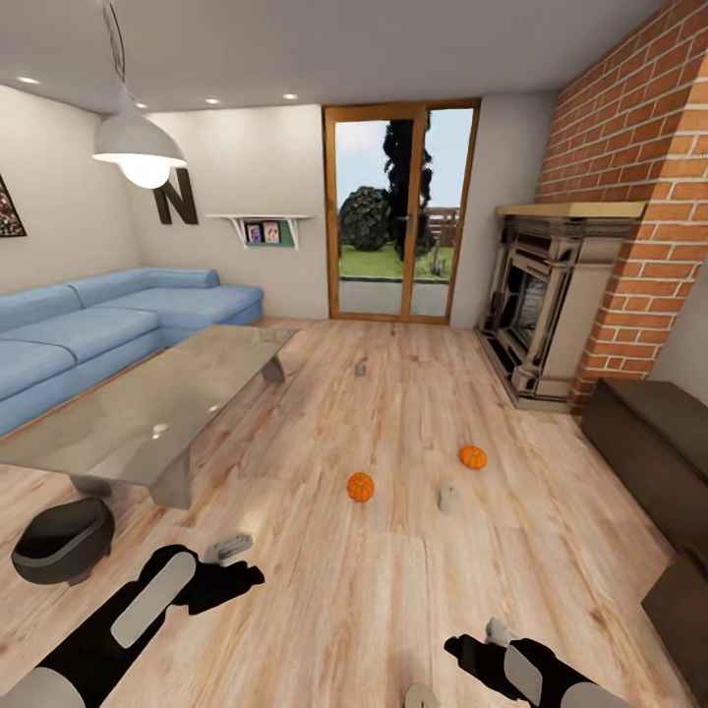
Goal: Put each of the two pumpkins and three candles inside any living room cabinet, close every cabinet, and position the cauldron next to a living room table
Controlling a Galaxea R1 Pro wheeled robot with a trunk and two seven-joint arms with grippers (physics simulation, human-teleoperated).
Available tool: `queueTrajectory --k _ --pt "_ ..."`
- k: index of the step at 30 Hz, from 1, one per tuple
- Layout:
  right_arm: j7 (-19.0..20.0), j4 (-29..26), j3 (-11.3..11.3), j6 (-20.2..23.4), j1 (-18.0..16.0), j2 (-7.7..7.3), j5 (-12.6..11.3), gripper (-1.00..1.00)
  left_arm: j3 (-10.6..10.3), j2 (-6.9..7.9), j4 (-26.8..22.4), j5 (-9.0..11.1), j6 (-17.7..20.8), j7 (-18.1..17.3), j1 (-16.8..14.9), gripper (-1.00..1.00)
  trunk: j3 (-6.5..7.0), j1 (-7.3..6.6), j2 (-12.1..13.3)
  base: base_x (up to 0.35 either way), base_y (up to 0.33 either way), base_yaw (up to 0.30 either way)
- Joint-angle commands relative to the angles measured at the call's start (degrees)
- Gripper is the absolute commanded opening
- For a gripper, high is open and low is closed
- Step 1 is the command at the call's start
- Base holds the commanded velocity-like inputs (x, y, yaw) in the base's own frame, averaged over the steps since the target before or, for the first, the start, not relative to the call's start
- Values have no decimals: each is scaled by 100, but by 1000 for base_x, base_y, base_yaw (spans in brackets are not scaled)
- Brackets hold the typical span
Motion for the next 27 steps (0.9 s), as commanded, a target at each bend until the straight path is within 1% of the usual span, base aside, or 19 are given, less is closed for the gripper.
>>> queueTrajectory --k 1,6,14,16,22,25,26,27 --pt "10 -5 32 23 -4 -2 -29 100 -15 7 -12 61 -5 58 -6 100 -1 -1 -3 -14 -8 -176" --pt "11 -5 32 11 -4 -2 -29 100 37 14 -21 97 -5 56 -6 100 9 -1 -3 -6 -3 -74" --pt "16 -5 40 16 -5 3 -14 100 64 21 -50 113 -3 50 -4 100 11 -1 -3 -1 0 -8" --pt "16 -3 47 15 -5 5 8 100 79 26 -121 117 -3 49 -4 100 11 -1 -3 0 0 -1" --pt "17 0 49 2 -5 16 27 100 75 33 -294 122 -2 49 -6 100 -97 131 -244 0 0 0" --pt "-12 -1 59 -52 -5 129 45 100 77 42 -386 126 119 47 -5 100 -151 197 -364 0 0 0" --pt "-21 4 60 -88 -5 145 48 100 76 46 -412 127 147 46 -5 100 -169 219 -404 0 0 0" --pt "-40 31 68 -256 -4 180 64 100 75 54 -485 135 232 43 -5 100 -187 241 -444 0 0 0"
